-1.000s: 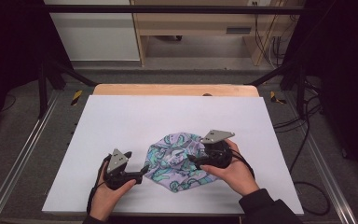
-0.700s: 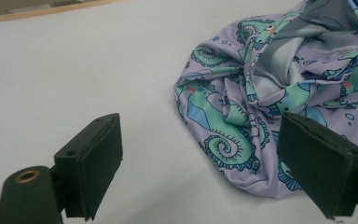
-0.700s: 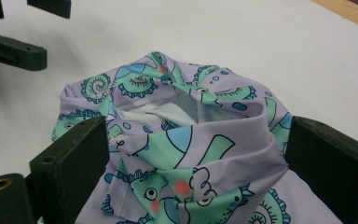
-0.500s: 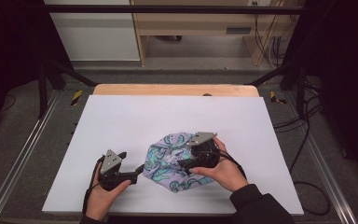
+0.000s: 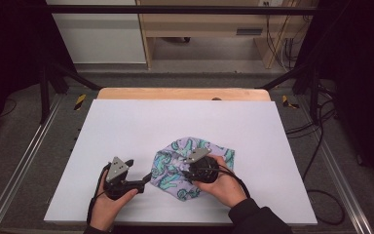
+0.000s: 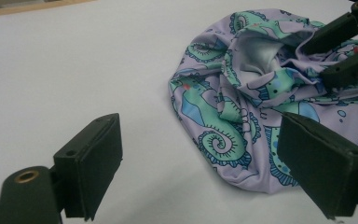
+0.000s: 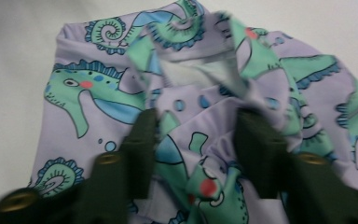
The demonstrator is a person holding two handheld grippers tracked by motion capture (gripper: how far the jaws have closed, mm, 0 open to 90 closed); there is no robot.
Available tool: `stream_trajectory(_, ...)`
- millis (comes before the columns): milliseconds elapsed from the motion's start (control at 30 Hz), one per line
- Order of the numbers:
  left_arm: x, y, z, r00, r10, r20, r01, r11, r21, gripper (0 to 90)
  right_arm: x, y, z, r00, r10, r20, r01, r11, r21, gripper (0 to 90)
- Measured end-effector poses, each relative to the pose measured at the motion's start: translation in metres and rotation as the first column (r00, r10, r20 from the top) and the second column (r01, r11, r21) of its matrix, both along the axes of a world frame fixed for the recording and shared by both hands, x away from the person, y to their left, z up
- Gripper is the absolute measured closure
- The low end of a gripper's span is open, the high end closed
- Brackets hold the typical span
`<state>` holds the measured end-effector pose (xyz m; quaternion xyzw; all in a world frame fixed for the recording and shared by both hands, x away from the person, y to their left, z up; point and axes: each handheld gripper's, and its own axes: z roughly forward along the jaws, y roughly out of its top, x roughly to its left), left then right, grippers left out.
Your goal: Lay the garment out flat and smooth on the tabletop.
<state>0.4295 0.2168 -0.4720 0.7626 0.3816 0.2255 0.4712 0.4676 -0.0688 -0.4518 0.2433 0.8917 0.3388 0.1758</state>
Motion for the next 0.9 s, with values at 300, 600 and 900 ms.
stream_trajectory(300,-0.001,-0.005,0.0,0.9998,-0.02,-0.008,0.02,0.9998,0.009,15.3,0.0,-0.009,0.006,0.9997,0.016,-0.019,-0.015,0.9985,0.053,85.5)
stream_trajectory(600,-0.002,-0.006,-0.001,0.9994,-0.03,-0.019,0.03,0.9995,0.012,17.0,0.008,-0.035,0.019,0.9978,-0.066,0.005,0.065,0.9894,0.13,86.3)
stream_trajectory(900,-0.002,-0.007,-0.002,0.999,-0.033,-0.029,0.033,0.9994,0.011,17.9,0.019,-0.079,0.024,0.9827,-0.185,0.0,0.182,0.9665,0.181,86.3)
